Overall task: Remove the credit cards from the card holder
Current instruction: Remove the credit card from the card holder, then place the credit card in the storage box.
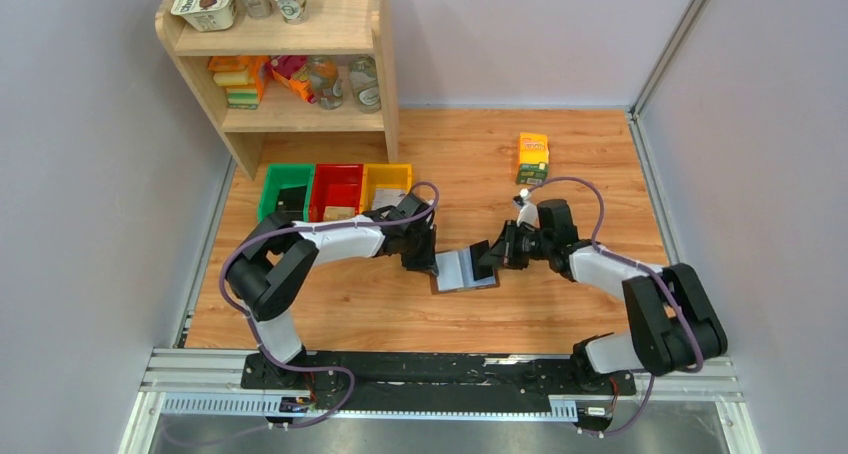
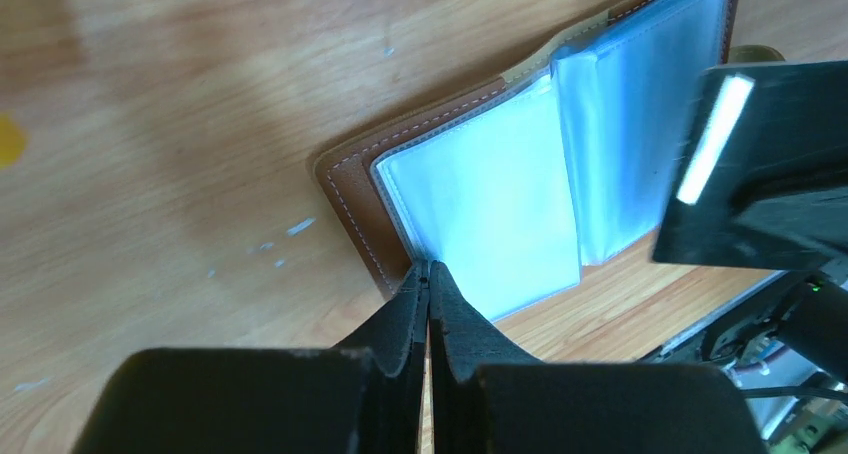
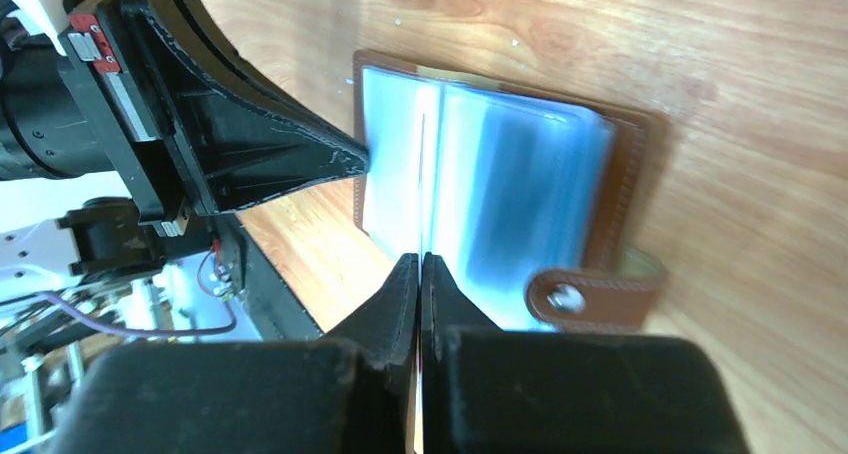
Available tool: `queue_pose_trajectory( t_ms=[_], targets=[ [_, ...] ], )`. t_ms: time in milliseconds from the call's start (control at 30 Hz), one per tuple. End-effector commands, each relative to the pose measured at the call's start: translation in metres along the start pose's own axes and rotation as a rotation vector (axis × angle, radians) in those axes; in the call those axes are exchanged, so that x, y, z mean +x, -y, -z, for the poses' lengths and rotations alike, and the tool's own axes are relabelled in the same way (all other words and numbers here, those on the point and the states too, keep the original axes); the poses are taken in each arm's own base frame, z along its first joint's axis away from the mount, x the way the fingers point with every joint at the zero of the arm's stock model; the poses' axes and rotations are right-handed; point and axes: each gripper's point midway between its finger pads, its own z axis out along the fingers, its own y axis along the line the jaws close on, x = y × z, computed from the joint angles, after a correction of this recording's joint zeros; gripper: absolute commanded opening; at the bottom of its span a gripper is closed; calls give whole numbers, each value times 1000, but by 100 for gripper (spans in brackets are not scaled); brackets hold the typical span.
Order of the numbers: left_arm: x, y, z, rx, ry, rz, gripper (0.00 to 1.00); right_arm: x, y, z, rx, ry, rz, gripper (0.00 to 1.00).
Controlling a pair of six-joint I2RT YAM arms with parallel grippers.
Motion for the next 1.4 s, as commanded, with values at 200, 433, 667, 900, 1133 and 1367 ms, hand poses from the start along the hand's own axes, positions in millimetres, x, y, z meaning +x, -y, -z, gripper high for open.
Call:
queue_pose_trajectory(
  t_ms=[200,433,667,900,1133,1367],
  targets=[
    [-33,31,74,45,184,-36,41,-24,-42,40,333,176,434,0],
    [-62,60,153,206,347,42,59,-44,-85,62,494,366,720,0],
    [-68,74,198,339,422,158,68,-35,-138,64,600,470,1091,0],
    [-64,89,203,435,382,248,68,-27,-167,50,704,512,1328,0],
    [-57,93,192,483,321,314,68,-22,-183,44,716,543,1400,0],
    [-55,100,187,533,288,343,61,-17,-193,36,731,566,1461,0]
  ],
)
